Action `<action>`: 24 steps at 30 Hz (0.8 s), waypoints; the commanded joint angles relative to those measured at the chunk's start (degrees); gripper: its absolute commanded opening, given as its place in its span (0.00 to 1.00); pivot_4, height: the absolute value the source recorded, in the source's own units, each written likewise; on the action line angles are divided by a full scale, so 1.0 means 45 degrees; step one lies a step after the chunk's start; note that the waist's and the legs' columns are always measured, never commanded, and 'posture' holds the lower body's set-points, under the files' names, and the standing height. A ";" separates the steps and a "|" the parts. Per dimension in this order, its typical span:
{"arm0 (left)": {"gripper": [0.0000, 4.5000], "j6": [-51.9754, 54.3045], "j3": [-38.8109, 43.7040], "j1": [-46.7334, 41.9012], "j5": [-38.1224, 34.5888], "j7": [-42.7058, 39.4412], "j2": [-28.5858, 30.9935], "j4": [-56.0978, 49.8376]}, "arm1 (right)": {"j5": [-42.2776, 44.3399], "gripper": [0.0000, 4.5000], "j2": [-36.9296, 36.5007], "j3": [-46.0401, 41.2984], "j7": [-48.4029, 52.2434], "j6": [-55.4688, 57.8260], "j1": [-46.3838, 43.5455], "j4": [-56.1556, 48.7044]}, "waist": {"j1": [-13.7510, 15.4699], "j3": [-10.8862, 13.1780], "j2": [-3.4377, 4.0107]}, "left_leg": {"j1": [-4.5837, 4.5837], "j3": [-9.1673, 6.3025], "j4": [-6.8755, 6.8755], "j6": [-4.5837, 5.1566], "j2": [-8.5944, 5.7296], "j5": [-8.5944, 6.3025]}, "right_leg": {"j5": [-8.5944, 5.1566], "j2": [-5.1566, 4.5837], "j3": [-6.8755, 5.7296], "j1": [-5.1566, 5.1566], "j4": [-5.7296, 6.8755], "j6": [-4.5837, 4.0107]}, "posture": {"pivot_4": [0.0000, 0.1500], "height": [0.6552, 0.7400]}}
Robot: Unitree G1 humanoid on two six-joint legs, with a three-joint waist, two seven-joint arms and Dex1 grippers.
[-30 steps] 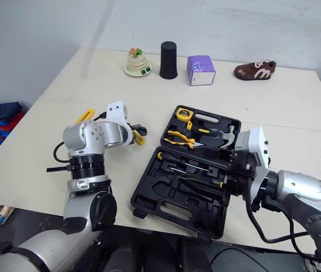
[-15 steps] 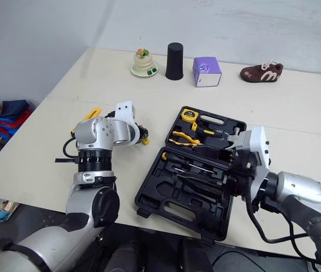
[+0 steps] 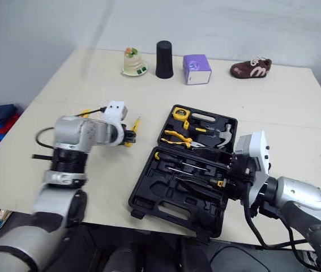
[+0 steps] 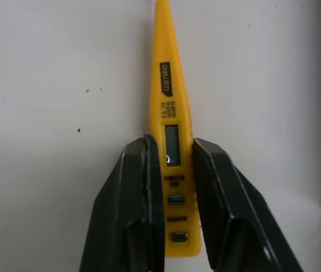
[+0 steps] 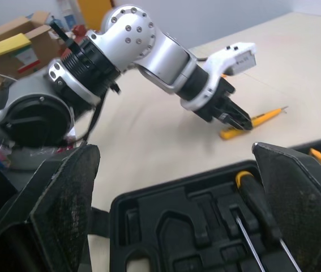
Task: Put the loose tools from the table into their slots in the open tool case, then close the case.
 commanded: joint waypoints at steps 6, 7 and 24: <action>0.10 -0.3009 -0.2636 0.1170 -0.0761 -0.6926 0.4296 -0.0707 | 0.0151 1.00 -0.0412 -0.0330 0.0160 -0.0276 -0.0010 -0.0317 | -0.0055 0.0003 0.0003 | 0.0009 -0.0005 0.0005 -0.0031 0.0031 0.0010 | -0.0065 0.0005 -0.0019 -0.0026 0.0066 -0.0103 | 1.00 0.98; 0.10 -0.3264 -0.2549 0.1351 -0.0842 -0.7369 0.4500 -0.0657 | 0.0122 1.00 -0.0486 -0.0339 0.0192 -0.0264 0.0029 -0.0326 | -0.0047 0.0004 0.0002 | 0.0003 -0.0011 0.0012 -0.0028 0.0031 0.0010 | -0.0067 0.0005 -0.0020 -0.0028 0.0070 -0.0106 | 1.00 0.98; 0.99 -0.3908 -0.0763 0.3048 -0.0809 -0.7892 0.5971 -0.3414 | -0.0416 1.00 -0.0397 0.0094 0.0150 -0.0380 -0.0062 -0.0192 | -0.0045 0.0016 -0.0020 | -0.0023 -0.0020 0.0031 0.0099 0.0030 -0.0061 | -0.0078 -0.0005 -0.0018 -0.0034 0.0068 -0.0090 | 1.00 0.98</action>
